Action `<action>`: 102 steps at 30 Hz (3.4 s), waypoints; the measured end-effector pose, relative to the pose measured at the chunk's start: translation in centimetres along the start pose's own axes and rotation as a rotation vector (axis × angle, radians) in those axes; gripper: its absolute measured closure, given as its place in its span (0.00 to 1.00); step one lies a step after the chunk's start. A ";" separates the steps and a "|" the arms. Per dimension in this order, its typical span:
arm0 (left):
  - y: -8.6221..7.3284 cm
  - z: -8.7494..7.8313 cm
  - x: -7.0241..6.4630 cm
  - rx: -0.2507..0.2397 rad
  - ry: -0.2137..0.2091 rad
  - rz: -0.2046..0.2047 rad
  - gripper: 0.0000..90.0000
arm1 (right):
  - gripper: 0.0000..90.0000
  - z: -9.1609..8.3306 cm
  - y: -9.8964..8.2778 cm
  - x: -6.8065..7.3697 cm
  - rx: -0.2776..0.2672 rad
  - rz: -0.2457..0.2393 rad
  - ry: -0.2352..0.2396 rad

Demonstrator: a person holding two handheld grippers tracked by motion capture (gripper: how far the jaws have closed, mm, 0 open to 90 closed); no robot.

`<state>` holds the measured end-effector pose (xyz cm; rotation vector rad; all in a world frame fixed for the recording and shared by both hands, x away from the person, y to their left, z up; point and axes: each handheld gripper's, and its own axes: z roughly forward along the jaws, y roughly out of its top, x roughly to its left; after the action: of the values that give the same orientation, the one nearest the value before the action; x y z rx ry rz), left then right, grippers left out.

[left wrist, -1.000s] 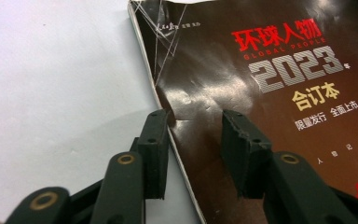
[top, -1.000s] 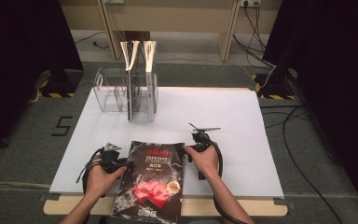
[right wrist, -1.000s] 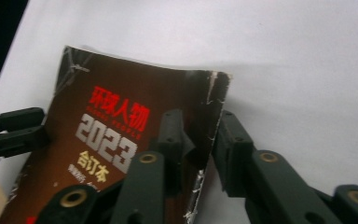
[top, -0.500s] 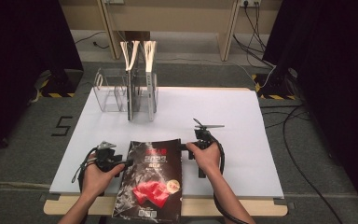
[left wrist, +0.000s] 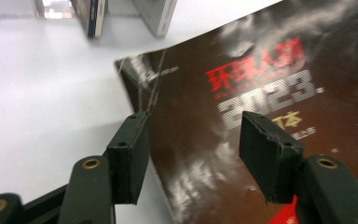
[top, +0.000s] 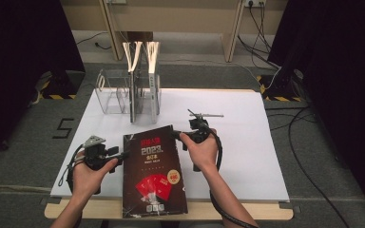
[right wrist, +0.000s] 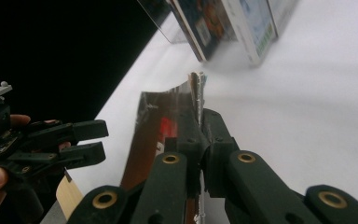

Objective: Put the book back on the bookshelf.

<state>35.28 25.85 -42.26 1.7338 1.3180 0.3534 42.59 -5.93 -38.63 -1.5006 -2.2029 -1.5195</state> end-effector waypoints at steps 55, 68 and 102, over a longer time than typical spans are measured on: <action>5.4 -3.0 -3.6 -0.184 -0.075 0.066 0.46 | 0.98 1.9 6.9 10.0 -0.347 -0.309 0.026; 6.5 -1.7 -6.0 -0.229 -0.065 0.091 0.37 | 0.97 2.9 6.9 10.2 -0.348 -0.311 0.022; 7.6 3.4 -8.3 -0.187 0.108 0.121 0.38 | 0.97 3.5 6.2 10.7 -0.336 -0.285 -0.017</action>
<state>39.03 16.75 -35.81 1.6585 1.2171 0.6278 43.11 3.94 -30.46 -1.3159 -2.3426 -2.0589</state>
